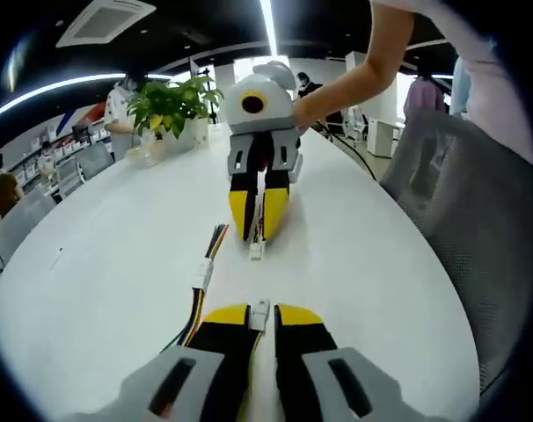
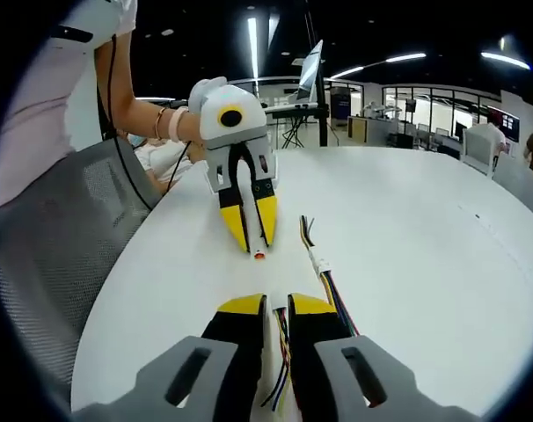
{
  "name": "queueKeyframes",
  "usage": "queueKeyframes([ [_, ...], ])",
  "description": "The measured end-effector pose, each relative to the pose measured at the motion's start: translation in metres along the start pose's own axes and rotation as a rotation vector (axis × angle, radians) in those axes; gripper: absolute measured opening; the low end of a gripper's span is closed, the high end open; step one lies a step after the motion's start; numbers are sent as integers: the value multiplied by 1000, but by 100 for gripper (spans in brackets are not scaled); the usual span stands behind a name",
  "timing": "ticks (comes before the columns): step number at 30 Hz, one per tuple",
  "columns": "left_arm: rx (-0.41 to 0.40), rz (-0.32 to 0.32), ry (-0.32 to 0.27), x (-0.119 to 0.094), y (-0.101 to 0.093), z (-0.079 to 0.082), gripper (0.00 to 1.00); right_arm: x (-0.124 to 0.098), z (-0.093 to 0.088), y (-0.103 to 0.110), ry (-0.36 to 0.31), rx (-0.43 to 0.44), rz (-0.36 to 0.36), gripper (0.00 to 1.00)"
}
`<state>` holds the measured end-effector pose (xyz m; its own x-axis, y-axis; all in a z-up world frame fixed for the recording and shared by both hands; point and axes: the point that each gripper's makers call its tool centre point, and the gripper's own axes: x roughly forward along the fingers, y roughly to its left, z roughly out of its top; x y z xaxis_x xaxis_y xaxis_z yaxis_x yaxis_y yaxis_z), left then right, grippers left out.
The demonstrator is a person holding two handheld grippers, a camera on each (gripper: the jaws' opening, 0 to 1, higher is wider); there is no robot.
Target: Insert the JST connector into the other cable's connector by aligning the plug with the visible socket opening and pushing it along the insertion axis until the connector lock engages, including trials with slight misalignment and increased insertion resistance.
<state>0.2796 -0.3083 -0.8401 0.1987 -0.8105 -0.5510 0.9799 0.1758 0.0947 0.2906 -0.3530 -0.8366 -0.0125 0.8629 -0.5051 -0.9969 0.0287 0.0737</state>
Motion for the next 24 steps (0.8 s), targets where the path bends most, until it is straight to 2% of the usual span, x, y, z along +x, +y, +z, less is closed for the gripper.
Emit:
queueKeyframes([
  [2,7,-1,11,1,0,-2,4,1,-3,-1,7,0,0,7],
  [8,-4,3,-18,-1,1,3,4,3,-7,0,20,-14,6,6],
  [11,6,3,-13,-1,1,1,3,4,-9,-1,21,-10,-4,5],
  [19,15,9,-14,1,3,-2,3,5,-8,-1,20,-17,-6,5],
  [24,-2,21,-50,1,7,-5,1,6,-7,-2,-2,-5,-11,4],
])
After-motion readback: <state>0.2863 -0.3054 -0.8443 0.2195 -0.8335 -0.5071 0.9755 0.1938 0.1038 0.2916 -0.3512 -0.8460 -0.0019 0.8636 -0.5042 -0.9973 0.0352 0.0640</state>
